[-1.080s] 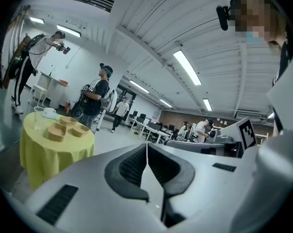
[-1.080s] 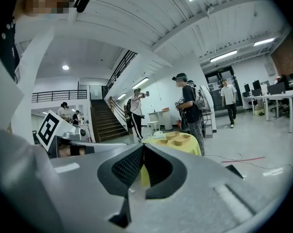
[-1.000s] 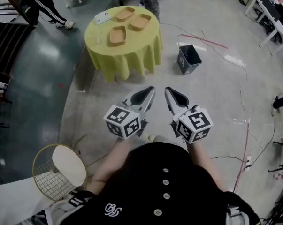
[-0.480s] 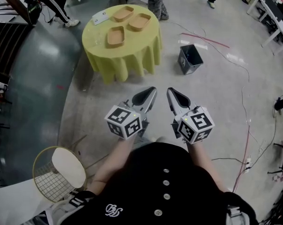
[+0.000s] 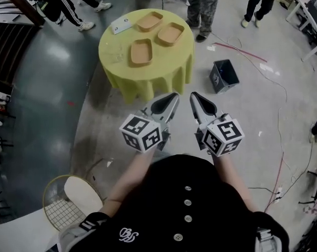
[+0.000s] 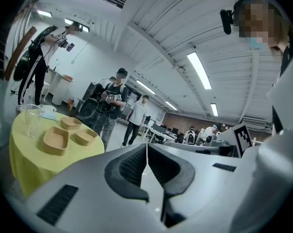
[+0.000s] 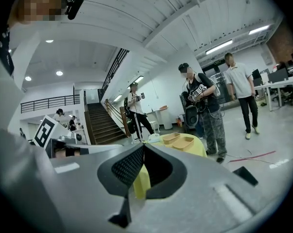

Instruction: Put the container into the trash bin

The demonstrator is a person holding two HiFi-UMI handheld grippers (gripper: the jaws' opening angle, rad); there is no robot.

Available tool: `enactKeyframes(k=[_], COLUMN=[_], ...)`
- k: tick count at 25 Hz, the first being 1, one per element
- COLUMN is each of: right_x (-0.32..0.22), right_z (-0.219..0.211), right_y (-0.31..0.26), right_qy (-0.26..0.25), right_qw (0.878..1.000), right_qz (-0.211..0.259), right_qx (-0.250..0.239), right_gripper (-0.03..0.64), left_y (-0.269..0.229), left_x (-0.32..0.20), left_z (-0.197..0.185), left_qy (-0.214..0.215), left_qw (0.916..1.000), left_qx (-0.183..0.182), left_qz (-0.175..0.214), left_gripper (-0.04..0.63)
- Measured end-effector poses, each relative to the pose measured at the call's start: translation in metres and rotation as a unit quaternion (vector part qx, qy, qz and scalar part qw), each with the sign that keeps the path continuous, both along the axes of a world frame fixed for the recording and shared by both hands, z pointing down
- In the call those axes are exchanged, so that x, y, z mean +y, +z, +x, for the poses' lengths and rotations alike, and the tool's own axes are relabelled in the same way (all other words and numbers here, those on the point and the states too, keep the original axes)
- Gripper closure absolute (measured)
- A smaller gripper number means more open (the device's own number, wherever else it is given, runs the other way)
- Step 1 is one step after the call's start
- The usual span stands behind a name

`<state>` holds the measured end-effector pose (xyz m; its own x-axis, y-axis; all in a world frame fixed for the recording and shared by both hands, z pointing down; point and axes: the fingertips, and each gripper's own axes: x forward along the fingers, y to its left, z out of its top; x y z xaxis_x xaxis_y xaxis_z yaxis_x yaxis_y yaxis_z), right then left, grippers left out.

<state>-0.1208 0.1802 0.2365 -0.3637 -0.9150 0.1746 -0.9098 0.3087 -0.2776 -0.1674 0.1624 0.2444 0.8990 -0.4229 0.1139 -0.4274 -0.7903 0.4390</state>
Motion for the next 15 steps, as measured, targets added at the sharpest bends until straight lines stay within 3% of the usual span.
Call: enactKeyframes(k=[10, 15], right_x=[-0.109, -0.133], right_z=[-0.008, -0.003], right_y=[-0.004, 0.002], right_qy=[0.000, 0.015], right_qw=[1.000, 1.000], right_qz=[-0.004, -0.005], right_qx=[0.013, 0.016], right_gripper=[0.612, 0.612], left_y=[-0.004, 0.002], left_x=[-0.111, -0.135], left_z=[0.001, 0.004], left_qy=[0.014, 0.027], left_qw=[0.9999, 0.9996], left_qx=[0.000, 0.000], left_qz=[-0.001, -0.001], left_gripper=[0.579, 0.579])
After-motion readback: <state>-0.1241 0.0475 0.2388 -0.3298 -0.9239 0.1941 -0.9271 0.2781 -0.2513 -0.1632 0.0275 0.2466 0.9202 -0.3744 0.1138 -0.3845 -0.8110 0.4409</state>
